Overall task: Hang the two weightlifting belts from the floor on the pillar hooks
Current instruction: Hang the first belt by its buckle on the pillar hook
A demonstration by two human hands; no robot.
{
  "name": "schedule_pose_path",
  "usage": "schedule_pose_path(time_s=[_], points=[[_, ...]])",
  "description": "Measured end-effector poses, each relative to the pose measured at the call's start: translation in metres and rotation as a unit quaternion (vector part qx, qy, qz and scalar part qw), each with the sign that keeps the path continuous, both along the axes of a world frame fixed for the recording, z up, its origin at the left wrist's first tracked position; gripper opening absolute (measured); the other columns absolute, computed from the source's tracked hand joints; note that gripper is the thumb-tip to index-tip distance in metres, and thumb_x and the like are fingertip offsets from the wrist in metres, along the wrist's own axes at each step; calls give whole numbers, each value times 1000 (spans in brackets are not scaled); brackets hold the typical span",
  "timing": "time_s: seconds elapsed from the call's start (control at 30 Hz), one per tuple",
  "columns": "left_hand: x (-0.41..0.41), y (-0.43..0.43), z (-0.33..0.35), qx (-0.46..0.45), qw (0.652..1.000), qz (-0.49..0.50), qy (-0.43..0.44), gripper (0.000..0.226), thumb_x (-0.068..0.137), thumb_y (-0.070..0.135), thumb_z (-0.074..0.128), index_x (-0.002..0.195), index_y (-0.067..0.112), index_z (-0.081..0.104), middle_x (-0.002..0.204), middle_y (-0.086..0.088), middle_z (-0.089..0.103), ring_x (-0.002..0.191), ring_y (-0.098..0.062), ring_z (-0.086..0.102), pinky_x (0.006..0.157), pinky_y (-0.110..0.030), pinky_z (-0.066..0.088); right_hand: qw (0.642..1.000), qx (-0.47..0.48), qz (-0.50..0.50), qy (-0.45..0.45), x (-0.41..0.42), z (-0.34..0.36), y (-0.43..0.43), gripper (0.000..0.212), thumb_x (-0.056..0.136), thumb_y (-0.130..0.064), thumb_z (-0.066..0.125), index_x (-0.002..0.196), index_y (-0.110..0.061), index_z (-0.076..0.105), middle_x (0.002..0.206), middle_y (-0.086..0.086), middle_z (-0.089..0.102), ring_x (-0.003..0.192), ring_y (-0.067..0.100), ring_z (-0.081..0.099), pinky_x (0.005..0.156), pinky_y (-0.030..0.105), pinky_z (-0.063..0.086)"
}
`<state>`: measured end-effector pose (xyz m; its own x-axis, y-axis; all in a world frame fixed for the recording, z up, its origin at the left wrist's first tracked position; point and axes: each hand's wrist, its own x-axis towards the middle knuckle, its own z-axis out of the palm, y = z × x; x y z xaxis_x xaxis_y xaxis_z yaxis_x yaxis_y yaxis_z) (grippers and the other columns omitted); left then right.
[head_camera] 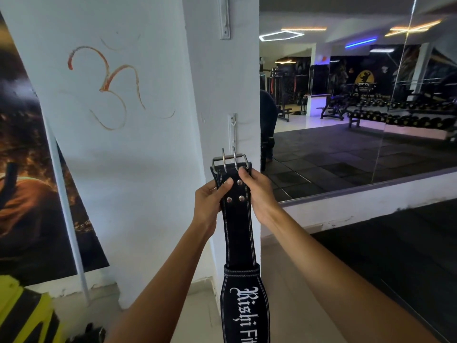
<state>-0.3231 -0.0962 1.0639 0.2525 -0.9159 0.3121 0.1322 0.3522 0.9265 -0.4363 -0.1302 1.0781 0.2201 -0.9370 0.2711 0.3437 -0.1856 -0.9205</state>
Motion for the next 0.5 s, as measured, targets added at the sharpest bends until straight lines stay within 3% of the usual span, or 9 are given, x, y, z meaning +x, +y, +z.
schedule_pose_path(time_s=[0.1, 0.17, 0.33, 0.4, 0.5], points=[[-1, 1, 18, 46, 999, 12, -19, 41, 96, 47, 40, 92, 21, 71, 82, -1, 73, 77, -19, 69, 65, -31, 56, 1000, -11, -7, 8, 1, 3, 0, 16, 89, -22, 57, 95, -12, 68, 94, 7, 69, 91, 19, 63, 92, 38, 48], [0, -3, 33, 88, 996, 23, -7, 48, 96, 53, 31, 86, 24, 69, 83, -2, 71, 81, -23, 66, 76, -38, 54, 1000, -14, -18, 16, 4, 6, -1, 15, 88, -24, 58, 94, -14, 68, 97, 9, 70, 93, 19, 63, 96, 40, 46], [10, -15, 54, 175, 980, -42, -80, 42, 87, 57, 47, 97, 21, 67, 99, -8, 70, 94, -27, 65, 79, -39, 53, 1000, 1, -16, 1, 7, 9, -3, 22, 90, -26, 56, 102, -12, 68, 106, 18, 70, 88, 22, 67, 77, 34, 54], [14, -19, 56, 203, 973, -81, -74, 49, 81, 62, 55, 102, 19, 68, 96, -6, 70, 93, -25, 66, 79, -39, 55, 999, 9, -32, 3, 7, 7, -4, 22, 90, -26, 55, 102, -13, 68, 106, 18, 70, 91, 25, 68, 76, 34, 55], [23, -23, 56, 201, 963, -155, -93, 42, 80, 50, 62, 106, 18, 70, 102, -9, 66, 92, -27, 64, 82, -42, 54, 997, 31, -68, -6, 8, 4, -7, 17, 90, -27, 56, 94, -18, 69, 99, 14, 71, 98, 31, 66, 80, 40, 55]])
